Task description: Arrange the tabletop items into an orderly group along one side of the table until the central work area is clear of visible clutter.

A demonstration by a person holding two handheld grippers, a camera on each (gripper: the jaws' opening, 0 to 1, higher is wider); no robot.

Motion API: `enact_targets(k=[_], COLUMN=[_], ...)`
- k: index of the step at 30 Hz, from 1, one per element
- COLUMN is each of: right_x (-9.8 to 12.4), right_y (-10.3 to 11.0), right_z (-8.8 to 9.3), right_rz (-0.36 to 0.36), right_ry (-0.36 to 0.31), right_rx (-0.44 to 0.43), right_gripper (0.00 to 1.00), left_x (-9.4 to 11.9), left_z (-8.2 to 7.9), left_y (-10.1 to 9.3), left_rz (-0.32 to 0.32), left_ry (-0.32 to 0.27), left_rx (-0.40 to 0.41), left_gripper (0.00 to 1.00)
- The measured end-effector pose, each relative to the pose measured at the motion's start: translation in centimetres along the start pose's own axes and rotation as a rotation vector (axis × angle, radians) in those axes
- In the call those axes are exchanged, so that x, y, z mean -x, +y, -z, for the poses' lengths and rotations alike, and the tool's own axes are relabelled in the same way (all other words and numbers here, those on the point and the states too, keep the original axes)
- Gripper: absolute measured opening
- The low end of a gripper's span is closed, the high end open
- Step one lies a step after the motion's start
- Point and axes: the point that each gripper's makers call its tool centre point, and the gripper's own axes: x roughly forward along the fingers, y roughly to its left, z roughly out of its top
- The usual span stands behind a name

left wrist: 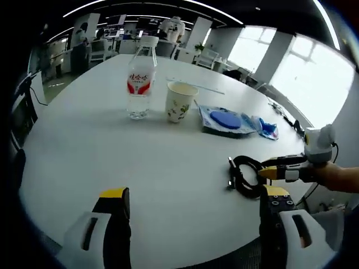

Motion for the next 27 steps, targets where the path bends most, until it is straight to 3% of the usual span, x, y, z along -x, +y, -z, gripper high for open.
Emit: enact_targets(k=[1, 6, 12, 20, 27], right_x=[-0.1, -0.1, 0.7, 2.2, 4.2], right_y=[0.6, 0.1, -0.1, -1.1, -4.4], right_z=[-0.1, -0.1, -0.5, -1.6, -3.1], right_rz=[-0.031, 0.001, -0.002, 0.008, 0.059], right_ry=[0.0, 0.016, -0.025, -0.09, -0.157], right_rx=[0.02, -0.107, -0.088, -0.151, -0.205], right_gripper=[0.19, 0.12, 0.02, 0.0, 0.0], left_x=[0.0, 0.1, 0.4, 0.6, 0.6], left_z=[0.2, 0.4, 0.2, 0.7, 0.9], left_y=[0.1, 0.0, 0.4, 0.4, 0.4], left_rz=[0.0, 0.002, -0.01, -0.012, -0.012], left_ry=[0.009, 0.009, -0.008, -0.002, 0.002], left_rx=[0.0, 0.027, 0.045, 0.063, 0.065], left_gripper=[0.95, 0.94, 0.93, 0.93, 0.92])
